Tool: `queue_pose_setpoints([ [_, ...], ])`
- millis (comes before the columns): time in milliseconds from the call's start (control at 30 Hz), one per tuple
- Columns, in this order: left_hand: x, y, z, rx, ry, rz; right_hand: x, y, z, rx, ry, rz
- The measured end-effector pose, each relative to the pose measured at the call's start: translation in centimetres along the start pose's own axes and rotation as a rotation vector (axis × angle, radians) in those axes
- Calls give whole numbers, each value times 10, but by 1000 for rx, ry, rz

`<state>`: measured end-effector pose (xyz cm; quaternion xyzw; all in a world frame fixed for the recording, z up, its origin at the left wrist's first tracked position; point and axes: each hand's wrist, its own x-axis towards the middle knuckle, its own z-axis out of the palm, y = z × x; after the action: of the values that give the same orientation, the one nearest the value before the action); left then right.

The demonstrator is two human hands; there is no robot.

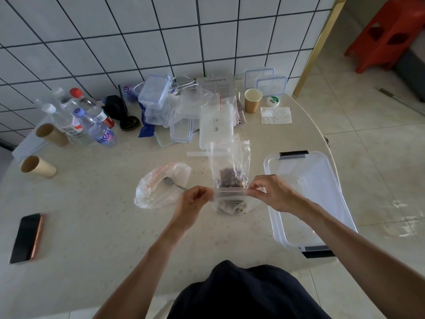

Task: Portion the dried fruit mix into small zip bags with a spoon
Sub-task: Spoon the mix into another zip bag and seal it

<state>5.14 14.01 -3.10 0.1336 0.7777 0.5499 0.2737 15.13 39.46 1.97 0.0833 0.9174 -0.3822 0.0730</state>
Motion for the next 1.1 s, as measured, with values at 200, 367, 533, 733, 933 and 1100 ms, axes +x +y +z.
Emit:
queue_pose_setpoints([
  [200,-26,-7,-10,-25,-66,1,-18,0,5,29,-121,8],
  [367,-39,-21,-11,-47,-50,-98,-24,-3,22,34,-198,29],
  [533,-30,-13,-24,-45,-27,-57,-6,-1,22,228,-80,109],
  [733,57,6,-19,-26,7,-196,68,1,2,194,193,267],
  [933,125,14,10,9,-31,-338,125,8,9,371,166,597],
  [1100,137,15,18,-233,62,-414,136,12,16,648,263,815],
])
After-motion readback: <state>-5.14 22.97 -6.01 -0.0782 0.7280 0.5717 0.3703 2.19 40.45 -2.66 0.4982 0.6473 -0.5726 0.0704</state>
